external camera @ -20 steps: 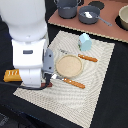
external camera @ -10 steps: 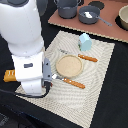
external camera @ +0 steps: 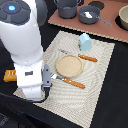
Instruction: Interact with the objects in diverse but meaningful ways.
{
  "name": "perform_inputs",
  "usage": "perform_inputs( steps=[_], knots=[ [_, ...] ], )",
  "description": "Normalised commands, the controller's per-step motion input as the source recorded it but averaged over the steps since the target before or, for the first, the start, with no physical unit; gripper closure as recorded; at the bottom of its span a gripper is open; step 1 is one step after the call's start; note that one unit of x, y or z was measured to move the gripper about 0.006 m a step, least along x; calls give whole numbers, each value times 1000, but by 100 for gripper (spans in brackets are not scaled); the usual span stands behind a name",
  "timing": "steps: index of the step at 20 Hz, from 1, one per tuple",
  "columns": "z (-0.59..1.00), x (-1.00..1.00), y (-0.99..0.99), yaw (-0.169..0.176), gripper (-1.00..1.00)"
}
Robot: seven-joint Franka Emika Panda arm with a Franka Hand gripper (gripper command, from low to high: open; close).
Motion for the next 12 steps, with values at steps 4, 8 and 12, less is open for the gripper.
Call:
perform_inputs(
  steps=[4,8,12],
  knots=[
    [-222,0,-70,36,100],
    [-175,0,-85,41,100],
    [-199,0,-94,41,100]
  ],
)
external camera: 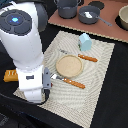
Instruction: Interact with the objects in diverse but meaningful ways.
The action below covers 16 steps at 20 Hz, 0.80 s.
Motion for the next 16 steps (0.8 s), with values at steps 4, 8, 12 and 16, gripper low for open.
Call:
perform_inputs(
  steps=[4,8,12,16],
  knots=[
    [-189,0,-90,42,100],
    [-94,0,-95,43,100],
    [593,4,-59,18,100],
    [1000,184,4,0,100]
  ],
)
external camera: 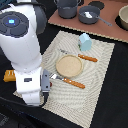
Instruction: Interact with the objects in diverse but meaningful ways.
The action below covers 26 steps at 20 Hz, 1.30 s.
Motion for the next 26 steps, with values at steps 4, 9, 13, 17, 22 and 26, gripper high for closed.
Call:
perform_inputs(
  steps=[4,9,13,17,22,26],
  knots=[
    [1000,380,126,0,100],
    [945,526,351,15,100],
    [521,460,559,29,100],
    [234,378,742,23,100],
    [65,219,951,26,100],
    [86,141,975,29,100]
  ],
)
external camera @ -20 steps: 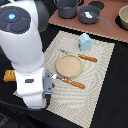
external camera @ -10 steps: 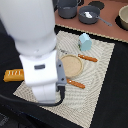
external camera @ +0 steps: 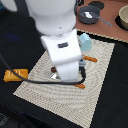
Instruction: Interact with the objects in diverse but meaningful ways.
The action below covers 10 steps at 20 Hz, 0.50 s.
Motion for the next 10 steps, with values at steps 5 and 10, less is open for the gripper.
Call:
perform_inputs(
  steps=[5,10],
  knots=[
    [149,11,886,13,100],
    [110,-61,887,16,100]
  ],
)
